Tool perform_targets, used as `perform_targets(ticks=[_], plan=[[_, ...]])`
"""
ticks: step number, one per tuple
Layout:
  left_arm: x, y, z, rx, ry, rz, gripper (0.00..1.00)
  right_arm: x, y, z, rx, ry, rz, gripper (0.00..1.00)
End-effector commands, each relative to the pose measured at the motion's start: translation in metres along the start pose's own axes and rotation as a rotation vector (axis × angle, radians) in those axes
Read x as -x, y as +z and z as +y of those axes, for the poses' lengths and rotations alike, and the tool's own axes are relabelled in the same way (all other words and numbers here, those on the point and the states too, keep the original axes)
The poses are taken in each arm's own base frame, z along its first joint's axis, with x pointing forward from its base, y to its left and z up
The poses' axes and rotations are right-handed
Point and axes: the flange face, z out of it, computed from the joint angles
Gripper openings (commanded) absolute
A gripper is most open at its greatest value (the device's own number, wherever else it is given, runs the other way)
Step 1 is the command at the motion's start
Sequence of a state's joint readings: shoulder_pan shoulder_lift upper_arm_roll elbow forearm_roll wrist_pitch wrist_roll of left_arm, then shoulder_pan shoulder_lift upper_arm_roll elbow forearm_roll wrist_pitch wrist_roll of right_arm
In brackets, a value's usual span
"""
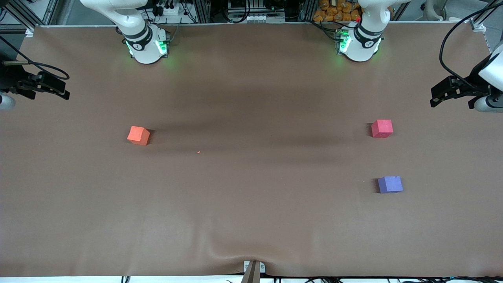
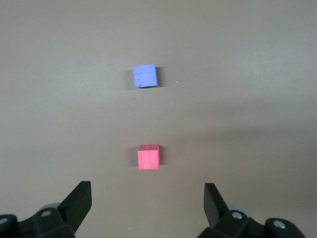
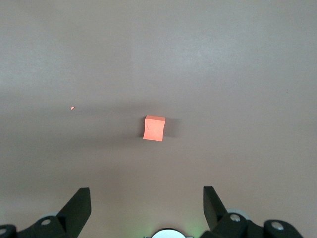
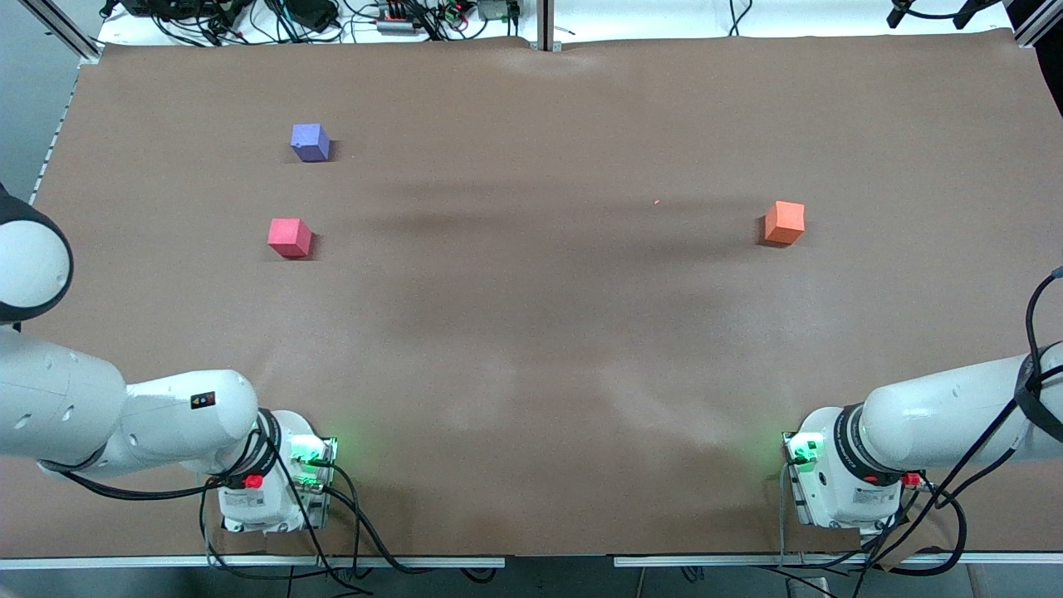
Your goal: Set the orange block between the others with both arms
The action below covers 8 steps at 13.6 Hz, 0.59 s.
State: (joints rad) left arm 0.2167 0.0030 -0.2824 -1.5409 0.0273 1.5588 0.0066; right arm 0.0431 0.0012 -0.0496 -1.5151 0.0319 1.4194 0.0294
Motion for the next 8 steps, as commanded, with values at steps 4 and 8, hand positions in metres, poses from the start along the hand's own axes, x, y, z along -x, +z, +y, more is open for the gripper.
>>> perform_targets(ticks=[4,8], plan=[[-0.003,-0.008,-0.002,0.009,-0.011,0.015,1.0,0.002,0.001,-0.002,0.015,0.008,0.005,1.0],[-0.013,0.007,-0.012,0.025,-0.026,-0.007,1.0,0.002,0.001,-0.002,0.015,0.008,0.004,1.0]])
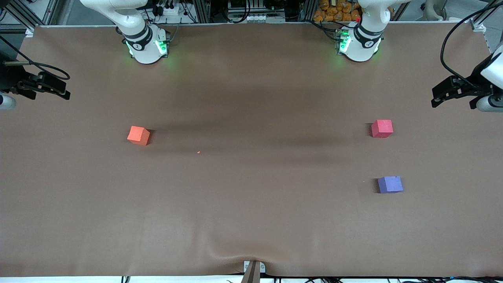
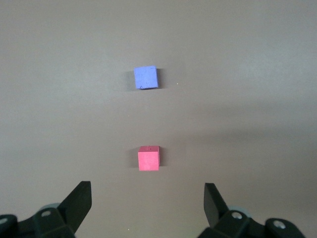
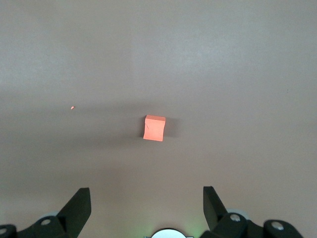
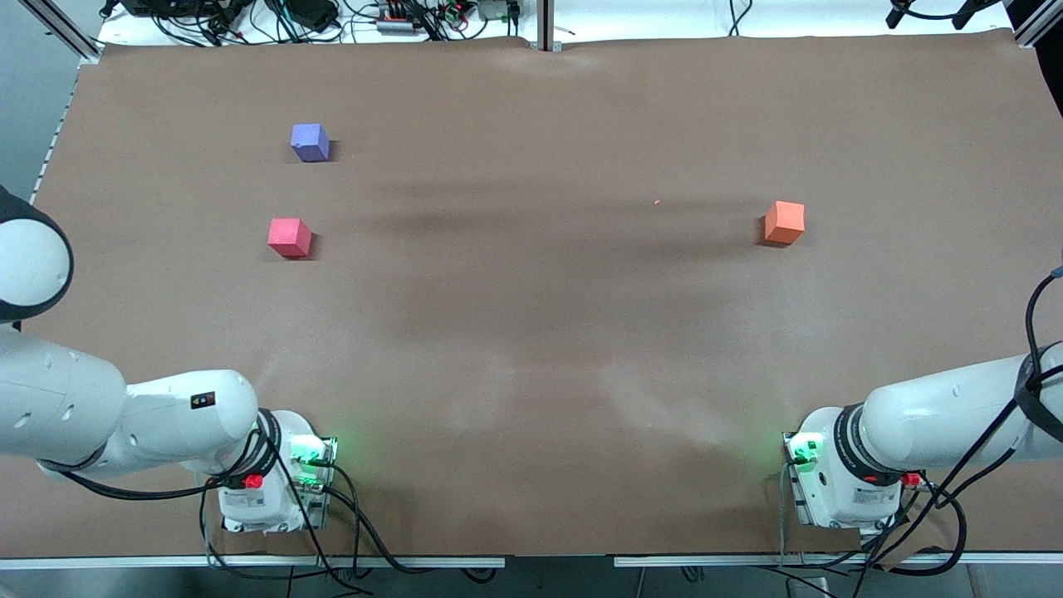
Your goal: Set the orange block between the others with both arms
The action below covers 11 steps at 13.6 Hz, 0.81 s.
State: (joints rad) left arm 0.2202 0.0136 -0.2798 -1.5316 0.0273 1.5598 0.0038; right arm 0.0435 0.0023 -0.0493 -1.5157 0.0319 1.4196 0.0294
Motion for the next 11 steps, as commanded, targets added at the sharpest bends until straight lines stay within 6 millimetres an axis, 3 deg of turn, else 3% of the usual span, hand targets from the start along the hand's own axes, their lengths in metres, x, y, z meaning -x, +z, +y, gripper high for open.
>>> perform_targets(ticks=[1,8,11], plan=[[-0.011,0.005,-0.007,0.025,-0.019,-0.003,1.0,0.002,0.001,-0.003,0.015,0.007,0.005,1.0],[-0.016,0.017,-0.011,0.023,-0.057,-0.022,1.0,-0.004,0.009,-0.006,0.017,0.001,-0.009,1.0],[-0.021,0.028,-0.019,0.035,-0.07,-0.038,1.0,-0.025,0.034,-0.002,0.021,0.007,-0.037,1.0]])
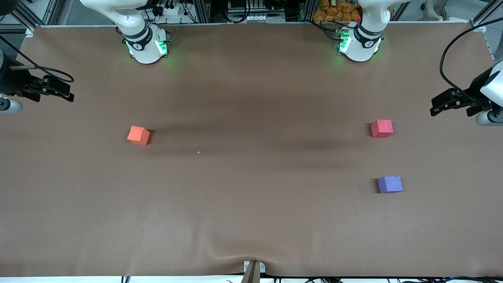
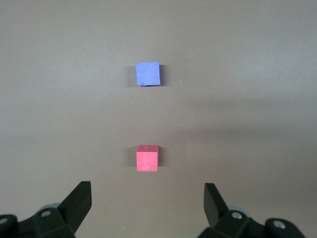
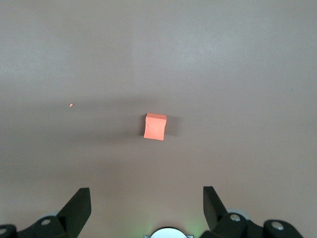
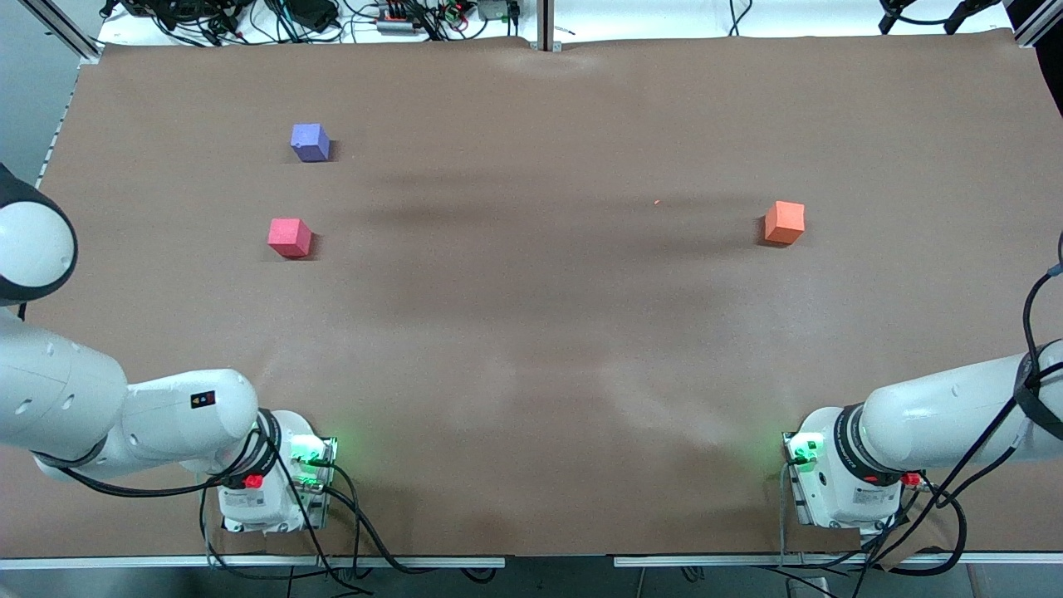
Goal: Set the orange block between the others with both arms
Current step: 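Reach the right gripper down to the orange cube and grasp it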
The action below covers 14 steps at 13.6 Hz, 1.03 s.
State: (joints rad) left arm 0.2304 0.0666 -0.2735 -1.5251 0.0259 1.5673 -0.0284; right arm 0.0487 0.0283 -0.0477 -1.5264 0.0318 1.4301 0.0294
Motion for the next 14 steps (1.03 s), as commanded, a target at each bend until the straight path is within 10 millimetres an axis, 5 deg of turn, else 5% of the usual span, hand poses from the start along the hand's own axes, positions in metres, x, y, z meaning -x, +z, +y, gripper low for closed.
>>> perform_targets(ticks=[1,5,9,14], plan=[[-0.011,0.005,-0.005,0.026,-0.021,0.005,1.0,-0.021,0.023,0.005,0.017,0.013,-0.023,1.0],[-0.017,0.004,0.003,0.029,-0.005,0.046,1.0,-0.055,0.079,0.006,0.015,0.015,-0.124,1.0],[-0.016,0.0,0.009,0.027,0.015,0.056,1.0,-0.072,0.16,-0.003,0.025,0.009,-0.274,1.0],[-0.014,0.001,0.004,0.029,0.02,0.051,1.0,-0.057,0.255,0.004,-0.001,0.04,-0.362,1.0]])
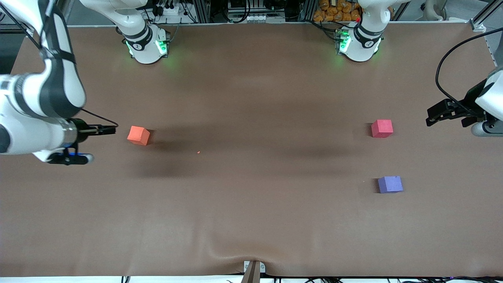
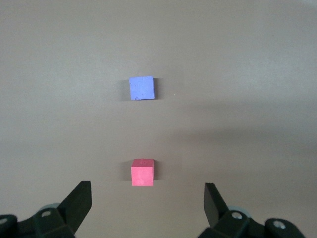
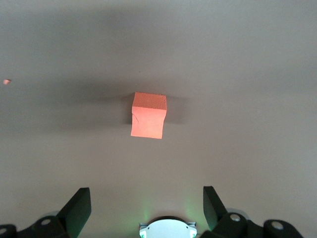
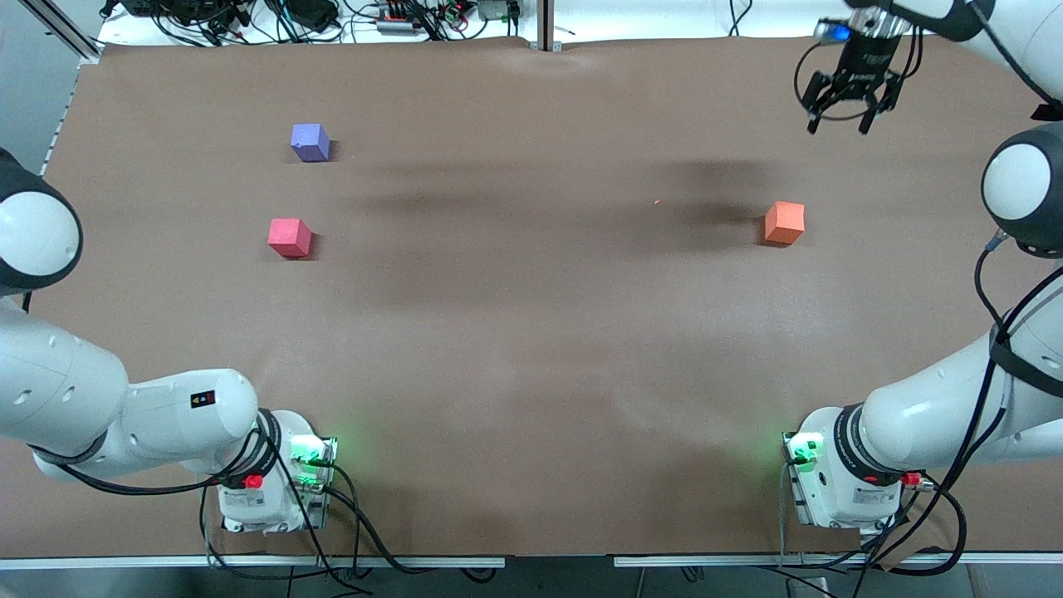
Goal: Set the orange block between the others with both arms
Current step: 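Reach the right gripper down to the orange cube and grasp it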
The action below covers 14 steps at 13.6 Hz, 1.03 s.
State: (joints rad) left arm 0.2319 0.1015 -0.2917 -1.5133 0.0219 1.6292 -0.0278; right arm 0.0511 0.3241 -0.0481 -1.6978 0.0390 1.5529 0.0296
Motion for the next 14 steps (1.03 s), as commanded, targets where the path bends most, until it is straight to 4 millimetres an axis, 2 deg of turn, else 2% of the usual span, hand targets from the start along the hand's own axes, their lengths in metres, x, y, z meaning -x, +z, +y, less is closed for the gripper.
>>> perform_targets(ticks=[1,4,8,12,14], plan=[[0.002,-0.007,-0.004,0.01,0.018,0.007,1.0,0.005,0.043,0.004,-0.022,0.024,-0.021,1.0],[0.003,-0.011,-0.007,0.012,0.015,0.016,1.0,0.004,0.084,0.008,-0.037,0.036,-0.029,1.0],[0.003,-0.007,-0.008,0.012,0.013,0.005,1.0,0.003,0.105,0.01,-0.037,0.041,-0.029,1.0],[0.003,-0.003,-0.009,0.013,0.01,-0.004,1.0,0.0,0.159,0.006,-0.039,0.045,0.051,1.0],[0.002,-0.004,-0.009,0.013,0.01,-0.001,1.0,0.001,0.176,0.008,-0.039,0.052,0.088,1.0]])
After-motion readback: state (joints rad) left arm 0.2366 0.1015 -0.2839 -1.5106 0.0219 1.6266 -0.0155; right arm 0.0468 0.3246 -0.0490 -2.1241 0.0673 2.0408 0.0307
